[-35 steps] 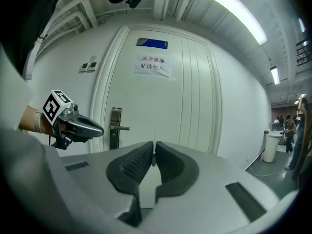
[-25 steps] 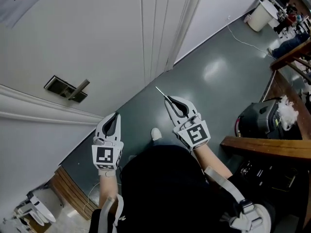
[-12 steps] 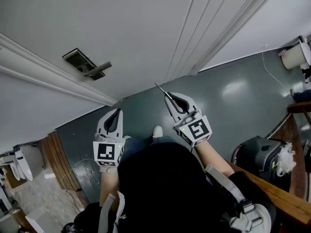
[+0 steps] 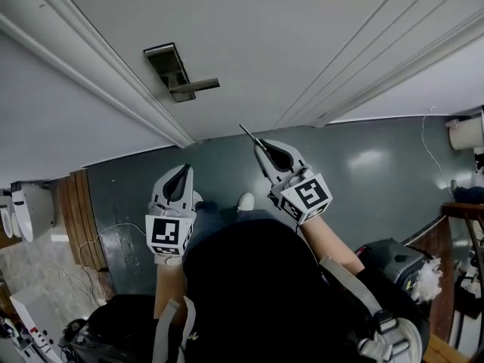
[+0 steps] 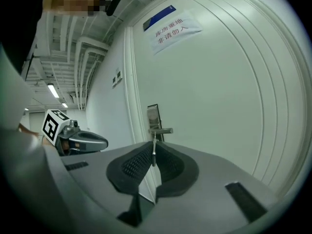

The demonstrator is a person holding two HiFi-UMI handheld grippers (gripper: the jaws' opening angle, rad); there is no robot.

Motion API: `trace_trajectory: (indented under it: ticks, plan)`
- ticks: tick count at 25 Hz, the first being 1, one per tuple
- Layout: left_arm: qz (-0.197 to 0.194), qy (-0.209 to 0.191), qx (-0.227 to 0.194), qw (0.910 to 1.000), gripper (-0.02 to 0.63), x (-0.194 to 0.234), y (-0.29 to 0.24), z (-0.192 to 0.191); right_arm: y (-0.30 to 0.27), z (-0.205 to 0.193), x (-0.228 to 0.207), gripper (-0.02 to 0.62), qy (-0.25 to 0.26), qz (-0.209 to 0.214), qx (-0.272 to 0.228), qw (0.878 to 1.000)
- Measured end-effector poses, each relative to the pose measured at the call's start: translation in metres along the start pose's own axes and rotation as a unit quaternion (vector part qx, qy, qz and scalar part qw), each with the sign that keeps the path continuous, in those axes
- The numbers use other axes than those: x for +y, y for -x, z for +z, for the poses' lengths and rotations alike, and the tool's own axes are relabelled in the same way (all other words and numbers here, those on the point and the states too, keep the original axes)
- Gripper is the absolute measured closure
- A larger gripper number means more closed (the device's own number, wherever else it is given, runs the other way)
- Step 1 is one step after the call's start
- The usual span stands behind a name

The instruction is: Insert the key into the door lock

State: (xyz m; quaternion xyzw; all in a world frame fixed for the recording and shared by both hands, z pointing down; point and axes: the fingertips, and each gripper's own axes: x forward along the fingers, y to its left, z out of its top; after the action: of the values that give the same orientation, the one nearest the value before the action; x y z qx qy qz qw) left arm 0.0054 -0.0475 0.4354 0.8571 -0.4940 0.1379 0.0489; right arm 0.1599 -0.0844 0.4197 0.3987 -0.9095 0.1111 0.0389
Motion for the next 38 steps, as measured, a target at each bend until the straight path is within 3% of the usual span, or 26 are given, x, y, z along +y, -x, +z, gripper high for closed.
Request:
trace_trajectory:
  ticks: [9, 21, 29, 38]
  plan:
    - [0.005, 0.010, 0.006, 0.9999, 0.598, 0.070, 0.029, -0.020, -0.075, -0.014, 0.040, 0.563, -0.066, 0.021, 0.011, 0.998]
    - [-0.006, 0.015, 0.014, 0.9998, 0.598, 0.154, 0.040, -0.047, -0.160, -0.049, 0.055, 0.563, -0.203, -0.006, 0.011, 0.979]
    - [-0.031, 0.008, 0.021, 0.9992, 0.598, 0.186, 0.045, -0.064, -0.196, -0.071, 0.058, 0.563, -0.318, -0.030, -0.022, 0.947]
    - [-0.050, -0.001, 0.033, 0.9982, 0.598, 0.206, 0.038, -0.077, -0.224, -0.081, 0.046, 0.563, -0.426, -0.046, -0.087, 0.900]
